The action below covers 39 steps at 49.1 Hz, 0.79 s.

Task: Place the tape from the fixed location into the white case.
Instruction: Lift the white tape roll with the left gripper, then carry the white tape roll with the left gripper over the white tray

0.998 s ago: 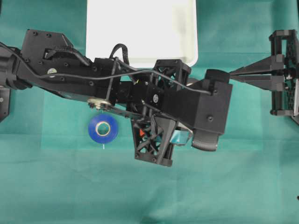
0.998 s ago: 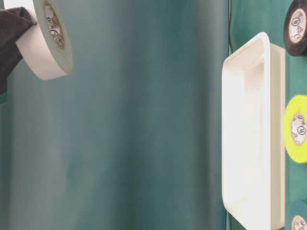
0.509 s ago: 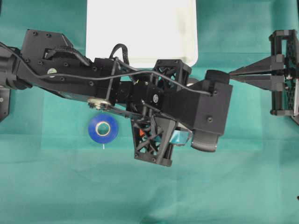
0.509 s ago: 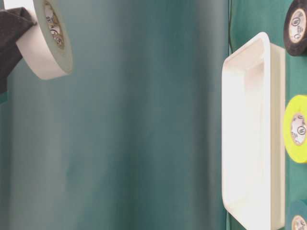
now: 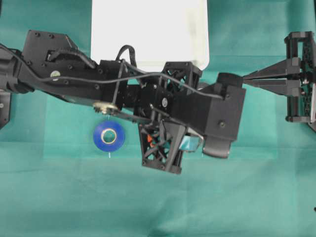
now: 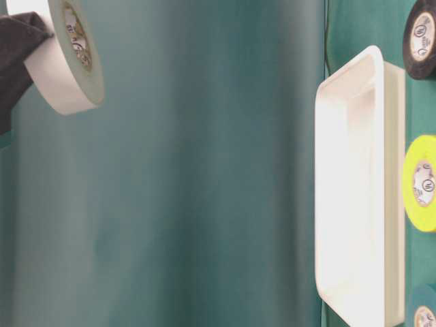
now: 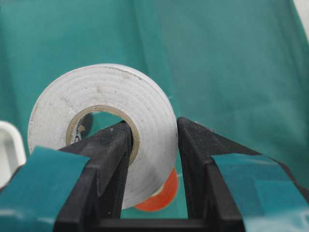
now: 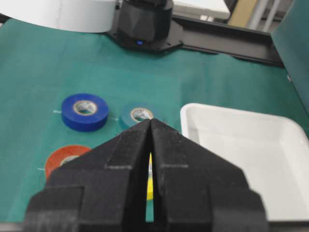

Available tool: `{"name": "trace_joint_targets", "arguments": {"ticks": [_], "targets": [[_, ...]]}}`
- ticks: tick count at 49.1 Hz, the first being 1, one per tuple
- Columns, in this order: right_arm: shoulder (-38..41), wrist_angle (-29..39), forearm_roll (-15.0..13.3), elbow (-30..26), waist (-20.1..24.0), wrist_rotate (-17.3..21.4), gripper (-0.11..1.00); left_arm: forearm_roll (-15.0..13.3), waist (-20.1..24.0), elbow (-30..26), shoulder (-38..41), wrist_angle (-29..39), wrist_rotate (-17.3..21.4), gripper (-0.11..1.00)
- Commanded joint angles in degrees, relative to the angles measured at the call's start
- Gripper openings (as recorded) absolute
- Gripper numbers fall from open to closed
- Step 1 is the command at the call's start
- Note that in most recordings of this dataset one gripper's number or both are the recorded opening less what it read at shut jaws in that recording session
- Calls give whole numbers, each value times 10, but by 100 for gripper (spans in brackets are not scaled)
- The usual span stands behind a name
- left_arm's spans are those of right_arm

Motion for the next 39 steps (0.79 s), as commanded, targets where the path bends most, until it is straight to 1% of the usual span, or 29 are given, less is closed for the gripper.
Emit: {"name": "trace_joint_targets", "arguments": {"ticks": [1, 13, 27, 39], "targets": [[2, -3, -1, -15, -1, 0, 0, 2, 14, -18, -27, 7, 1, 28], [6, -3, -1, -15, 0, 1, 0, 2, 65, -5, -42, 16, 1, 28], [7, -3, -1, -15, 0, 1, 0, 2, 141, 35, -67, 16, 0, 28], [7, -3, -1, -15, 0, 1, 0, 2, 192, 54, -80, 16, -1, 28]]}}
